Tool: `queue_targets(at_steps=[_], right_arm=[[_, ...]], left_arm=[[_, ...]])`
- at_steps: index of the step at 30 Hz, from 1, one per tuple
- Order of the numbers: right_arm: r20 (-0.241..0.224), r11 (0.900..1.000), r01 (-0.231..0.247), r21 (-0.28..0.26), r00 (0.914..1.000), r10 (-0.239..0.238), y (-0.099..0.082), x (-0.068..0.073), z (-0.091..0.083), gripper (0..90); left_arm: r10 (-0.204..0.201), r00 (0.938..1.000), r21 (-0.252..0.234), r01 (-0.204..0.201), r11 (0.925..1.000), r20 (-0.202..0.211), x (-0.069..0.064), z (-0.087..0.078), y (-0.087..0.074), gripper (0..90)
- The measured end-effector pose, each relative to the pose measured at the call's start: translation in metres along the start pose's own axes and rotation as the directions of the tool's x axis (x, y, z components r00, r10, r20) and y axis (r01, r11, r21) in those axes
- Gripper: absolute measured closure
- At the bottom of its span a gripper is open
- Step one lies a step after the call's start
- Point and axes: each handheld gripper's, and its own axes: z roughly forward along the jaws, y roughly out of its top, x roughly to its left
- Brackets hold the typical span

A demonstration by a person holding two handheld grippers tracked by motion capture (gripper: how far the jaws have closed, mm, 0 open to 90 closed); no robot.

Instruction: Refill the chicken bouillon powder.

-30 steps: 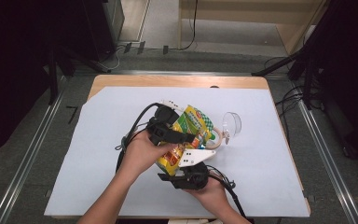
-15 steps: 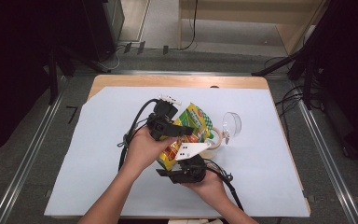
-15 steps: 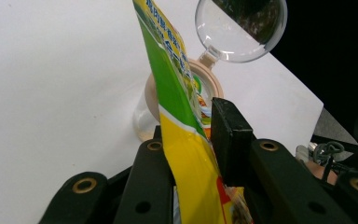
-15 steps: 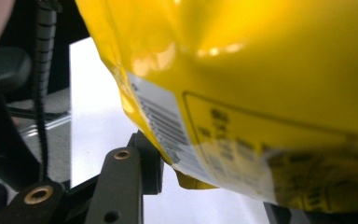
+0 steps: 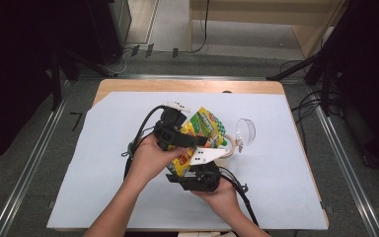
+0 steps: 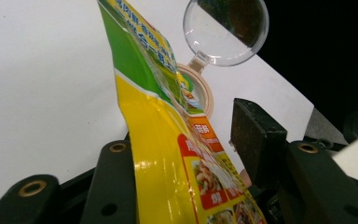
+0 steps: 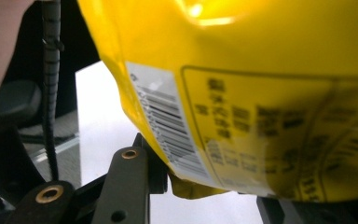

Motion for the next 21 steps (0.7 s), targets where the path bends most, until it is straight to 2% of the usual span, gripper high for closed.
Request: queue_targets(at_steps=[4,5,7,9,11,13,18,21], right_arm=[[0.006,0.9999,-0.01,-0.006,0.9999,0.01,0.002,0.001,-0.001,66.2],[0.004,1.0,-0.008,-0.005,1.0,0.008,0.003,0.001,-0.001,66.1],[0.005,1.0,0.0,0.008,1.0,0.0,0.004,0.003,0.0,65.5],[0.003,0.9995,0.017,0.025,0.9998,-0.017,0.005,0.005,0.002,64.6],[-0.022,0.9997,-0.002,0.022,0.9998,0.003,0.006,0.003,0.003,64.4],[-0.024,0.9998,0.003,0.021,0.9997,-0.002,0.007,0.002,0.002,63.9],[-0.021,0.9989,0.044,0.016,0.9988,-0.044,0.013,0.001,-0.003,61.7],[-0.011,0.9965,0.08,0.023,0.9967,-0.08,0.014,0.001,-0.002,60.8]], left_arm=[[-0.016,0.9999,0.002,0.016,0.9999,0.004,0.002,-0.004,0.001,54.4],[-0.024,0.9997,0.013,0.024,0.9996,-0.01,0.002,-0.004,0.001,55.3],[-0.021,0.9987,0.037,0.023,0.999,-0.047,0.002,-0.002,0.003,63.7],[-0.03,0.9984,0.068,0.033,0.9972,-0.049,0.003,0.001,0.006,68.3],[-0.04,0.9977,0.081,0.045,0.9957,-0.054,0.004,0.002,0.01,70.5],[-0.051,0.9977,0.087,0.055,0.9947,-0.045,0.006,0.002,0.015,72.4],[-0.042,0.9988,0.136,0.045,0.9897,-0.028,0.008,0.004,0.031,79.0],[-0.026,0.9985,0.157,0.034,0.9871,-0.049,0.005,0.007,0.034,80.5]])
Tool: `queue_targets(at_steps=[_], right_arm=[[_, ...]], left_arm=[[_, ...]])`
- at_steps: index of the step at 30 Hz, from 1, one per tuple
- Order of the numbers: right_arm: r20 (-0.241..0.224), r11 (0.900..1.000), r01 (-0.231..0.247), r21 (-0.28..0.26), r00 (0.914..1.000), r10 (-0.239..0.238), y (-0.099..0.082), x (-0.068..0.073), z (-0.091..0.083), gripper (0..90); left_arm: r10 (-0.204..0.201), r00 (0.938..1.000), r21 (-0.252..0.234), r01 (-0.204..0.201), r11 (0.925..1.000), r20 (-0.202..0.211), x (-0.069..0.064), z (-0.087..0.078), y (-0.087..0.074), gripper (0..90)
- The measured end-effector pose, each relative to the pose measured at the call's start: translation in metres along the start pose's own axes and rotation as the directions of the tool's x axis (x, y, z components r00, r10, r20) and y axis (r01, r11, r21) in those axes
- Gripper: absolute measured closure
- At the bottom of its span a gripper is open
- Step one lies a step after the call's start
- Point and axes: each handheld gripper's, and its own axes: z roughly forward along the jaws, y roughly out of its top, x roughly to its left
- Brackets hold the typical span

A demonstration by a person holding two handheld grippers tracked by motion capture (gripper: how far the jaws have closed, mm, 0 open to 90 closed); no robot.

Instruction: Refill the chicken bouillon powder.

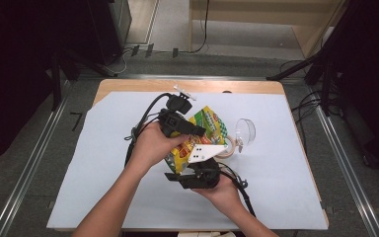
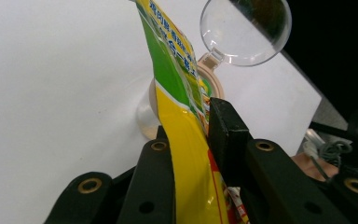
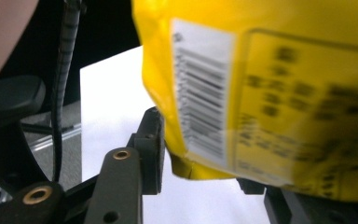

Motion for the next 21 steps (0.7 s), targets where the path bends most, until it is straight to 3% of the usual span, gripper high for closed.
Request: queue_targets(at_steps=[2,7,11,14,18,21], right_arm=[[0.002,1.0,0.002,0.007,1.0,-0.002,-0.001,0.0,0.001,60.9],[0.013,0.9999,0.003,0.012,0.9999,-0.003,0.0,-0.002,0.002,65.2],[0.008,0.9998,-0.021,-0.006,0.9998,0.021,0.005,-0.004,0.005,65.4],[-0.001,0.9986,-0.043,-0.032,0.9991,0.043,0.009,-0.006,0.006,64.9],[-0.017,0.9987,-0.02,-0.047,0.9997,0.019,0.009,-0.006,0.002,66.3],[-0.018,0.9985,-0.029,-0.047,0.9995,0.028,0.008,-0.007,0.001,66.7]], left_arm=[[0.005,0.9998,0.012,-0.005,0.9999,-0.018,-0.001,0.002,0.001,81.1],[-0.009,0.9999,0.015,0.009,0.9998,-0.01,0.001,0.002,0.004,81.2],[-0.035,0.9994,0.039,0.035,0.9986,-0.005,0.007,0.0,0.013,81.6],[-0.032,0.9994,0.052,0.033,0.9981,-0.013,0.006,-0.002,0.019,81.6],[-0.023,0.9997,0.066,0.023,0.9975,-0.009,0.003,0.0,0.023,81.6],[-0.029,0.9995,0.076,0.029,0.9967,-0.01,0.002,0.003,0.024,81.5]])
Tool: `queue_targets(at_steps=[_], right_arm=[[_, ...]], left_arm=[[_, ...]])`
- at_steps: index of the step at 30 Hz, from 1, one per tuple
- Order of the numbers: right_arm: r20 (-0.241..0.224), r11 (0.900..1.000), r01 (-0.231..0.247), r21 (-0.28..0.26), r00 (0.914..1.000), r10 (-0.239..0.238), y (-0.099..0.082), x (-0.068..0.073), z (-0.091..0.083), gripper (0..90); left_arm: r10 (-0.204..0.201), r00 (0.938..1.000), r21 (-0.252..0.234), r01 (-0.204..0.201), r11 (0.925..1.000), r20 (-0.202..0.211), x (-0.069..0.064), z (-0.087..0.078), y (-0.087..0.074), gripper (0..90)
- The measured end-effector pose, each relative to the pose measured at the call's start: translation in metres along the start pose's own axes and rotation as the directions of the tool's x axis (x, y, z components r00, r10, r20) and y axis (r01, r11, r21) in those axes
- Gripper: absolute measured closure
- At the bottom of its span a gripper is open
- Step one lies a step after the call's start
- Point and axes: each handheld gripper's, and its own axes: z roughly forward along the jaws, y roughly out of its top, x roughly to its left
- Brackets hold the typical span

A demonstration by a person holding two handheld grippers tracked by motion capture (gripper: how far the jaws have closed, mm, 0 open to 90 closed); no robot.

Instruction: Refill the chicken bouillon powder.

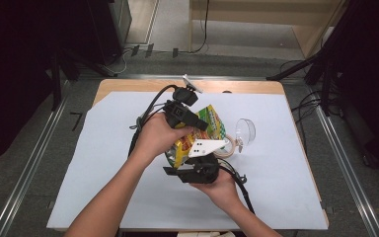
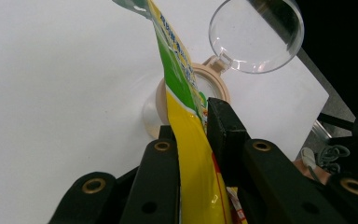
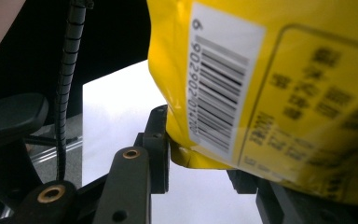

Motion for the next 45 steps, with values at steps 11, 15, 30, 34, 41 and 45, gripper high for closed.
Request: queue_targets(at_steps=[11,15,30,34,41,45], right_arm=[[0.011,0.9999,-0.002,0.013,0.9999,0.002,-0.002,-0.001,-0.001,66.8],[0.004,0.9999,-0.006,0.012,1.0,0.006,-0.001,-0.001,-0.002,66.4],[0.027,0.9999,0.003,0.013,0.9996,-0.004,0.001,0.002,-0.003,68.8],[0.028,0.9999,-0.01,0.006,0.9996,0.009,0.001,0.002,-0.002,68.9],[0.026,0.9997,-0.026,0.001,0.9993,0.026,0.001,0.001,-0.001,69.5],[0.027,0.9997,-0.021,-0.007,0.9994,0.021,0.001,0.002,-0.001,69.7]], left_arm=[[0.0,0.9998,-0.001,0.0,1.0,0.02,0.004,0.004,0.002,81.8],[-0.013,0.9994,0.004,0.013,0.9999,0.033,0.007,0.004,0.003,81.7],[-0.003,0.9992,-0.005,0.003,1.0,0.04,0.003,0.003,0.006,81.7],[0.003,0.9994,-0.008,-0.003,1.0,0.034,0.001,0.002,0.006,81.7],[0.008,0.9995,-0.012,-0.008,0.9999,0.03,-0.004,0.001,0.006,82.2],[0.009,0.9995,-0.018,-0.008,0.9998,0.03,-0.005,-0.001,0.006,82.3]])
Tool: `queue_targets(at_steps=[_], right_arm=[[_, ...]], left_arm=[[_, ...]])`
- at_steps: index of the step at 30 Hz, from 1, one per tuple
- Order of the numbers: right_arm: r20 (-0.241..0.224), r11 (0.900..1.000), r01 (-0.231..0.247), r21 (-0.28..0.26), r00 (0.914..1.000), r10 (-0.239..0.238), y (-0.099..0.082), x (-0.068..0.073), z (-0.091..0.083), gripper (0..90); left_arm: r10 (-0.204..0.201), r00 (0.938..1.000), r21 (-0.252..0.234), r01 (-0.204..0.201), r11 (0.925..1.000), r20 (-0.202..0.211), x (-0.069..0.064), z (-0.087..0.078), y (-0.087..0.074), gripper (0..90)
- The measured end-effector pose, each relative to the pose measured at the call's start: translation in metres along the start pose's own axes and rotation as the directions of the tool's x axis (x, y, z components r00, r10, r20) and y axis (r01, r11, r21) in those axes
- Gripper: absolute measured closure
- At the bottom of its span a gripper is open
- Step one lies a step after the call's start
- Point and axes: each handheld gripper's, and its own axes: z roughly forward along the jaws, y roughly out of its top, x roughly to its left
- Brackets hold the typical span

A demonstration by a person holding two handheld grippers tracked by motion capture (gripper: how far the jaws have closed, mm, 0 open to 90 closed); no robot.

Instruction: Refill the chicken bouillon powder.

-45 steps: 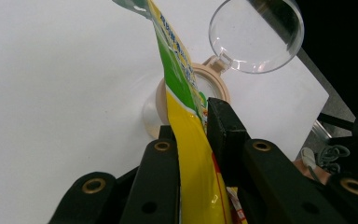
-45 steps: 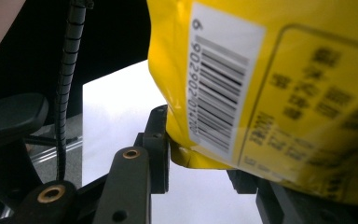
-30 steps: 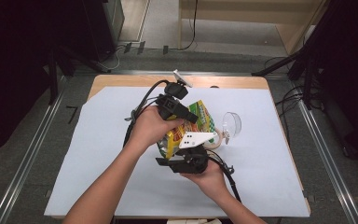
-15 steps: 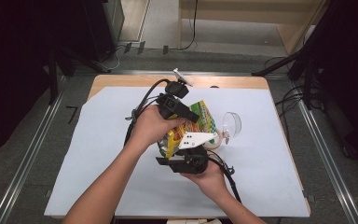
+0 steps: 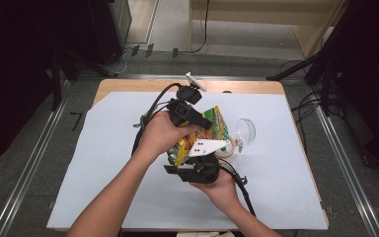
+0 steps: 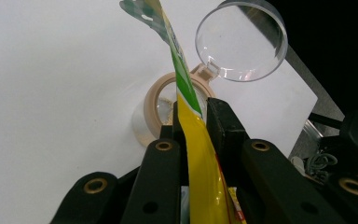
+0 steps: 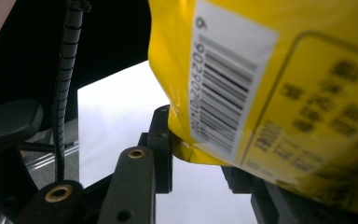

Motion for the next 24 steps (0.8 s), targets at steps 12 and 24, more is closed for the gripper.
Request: queue_targets(at_steps=[12,24], right_arm=[[-0.008,0.9999,-0.013,-0.007,0.9999,0.013,0.002,-0.001,0.0,69.3],[-0.007,0.9998,-0.016,-0.008,0.9998,0.016,0.002,-0.002,0.0,69.3]], left_arm=[[-0.032,0.9995,0.003,0.032,0.9995,0.001,0.011,0.001,0.002,82.0],[-0.034,0.9994,0.002,0.034,0.9994,0.0,0.011,0.002,0.003,81.9]])
